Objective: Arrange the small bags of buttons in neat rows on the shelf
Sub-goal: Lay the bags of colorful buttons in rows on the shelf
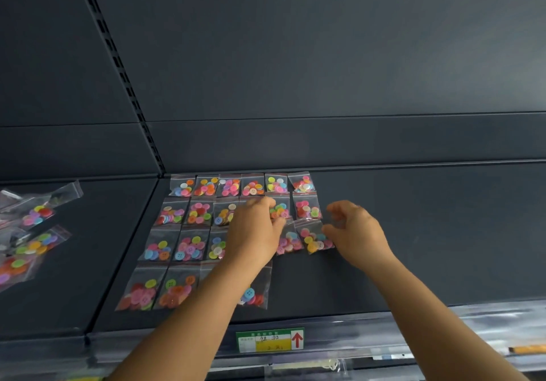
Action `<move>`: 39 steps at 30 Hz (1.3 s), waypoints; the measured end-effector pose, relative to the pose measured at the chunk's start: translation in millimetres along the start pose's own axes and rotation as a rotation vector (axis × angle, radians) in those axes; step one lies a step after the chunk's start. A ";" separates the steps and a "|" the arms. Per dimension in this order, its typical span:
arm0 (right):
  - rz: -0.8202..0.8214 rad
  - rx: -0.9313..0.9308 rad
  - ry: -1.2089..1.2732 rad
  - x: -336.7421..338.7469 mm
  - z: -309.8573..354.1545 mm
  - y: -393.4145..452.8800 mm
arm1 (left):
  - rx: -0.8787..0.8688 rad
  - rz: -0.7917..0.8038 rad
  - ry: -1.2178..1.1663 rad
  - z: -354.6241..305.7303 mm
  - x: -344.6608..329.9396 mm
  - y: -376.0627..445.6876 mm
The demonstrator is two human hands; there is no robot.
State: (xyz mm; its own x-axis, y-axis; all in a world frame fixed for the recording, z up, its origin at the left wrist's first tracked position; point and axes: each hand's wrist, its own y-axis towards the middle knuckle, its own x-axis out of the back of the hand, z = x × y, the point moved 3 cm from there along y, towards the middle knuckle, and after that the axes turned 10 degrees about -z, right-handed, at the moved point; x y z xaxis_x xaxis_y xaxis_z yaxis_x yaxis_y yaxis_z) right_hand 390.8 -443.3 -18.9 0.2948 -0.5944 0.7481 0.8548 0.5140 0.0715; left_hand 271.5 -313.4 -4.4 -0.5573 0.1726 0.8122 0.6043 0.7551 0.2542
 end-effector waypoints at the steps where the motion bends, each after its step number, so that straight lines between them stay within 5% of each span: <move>1: -0.008 0.060 -0.038 1.4 0.5 -1.3 | -0.069 -0.007 0.034 0.9 1.3 -1.7; 8: 0.085 0.391 -0.090 -14.5 7.0 -12.3 | -0.371 0.189 0.135 -2.0 -16.8 -19.8; 31: 0.093 0.390 -0.307 -9.6 15.5 -12.1 | -0.397 0.228 0.136 -1.1 -15.2 -24.9; 39: 0.080 0.555 -0.290 -15.0 42.1 -22.4 | -0.308 0.145 0.229 4.6 15.0 -35.8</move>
State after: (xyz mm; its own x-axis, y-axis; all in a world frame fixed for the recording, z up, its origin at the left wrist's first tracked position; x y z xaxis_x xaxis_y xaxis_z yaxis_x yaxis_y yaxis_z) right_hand 349.2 -419.8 -3.9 0.1545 -0.3893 0.9081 0.4633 0.8403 0.2815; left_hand 238.9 -334.9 -3.7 -0.3340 0.0917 0.9381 0.8289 0.5024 0.2461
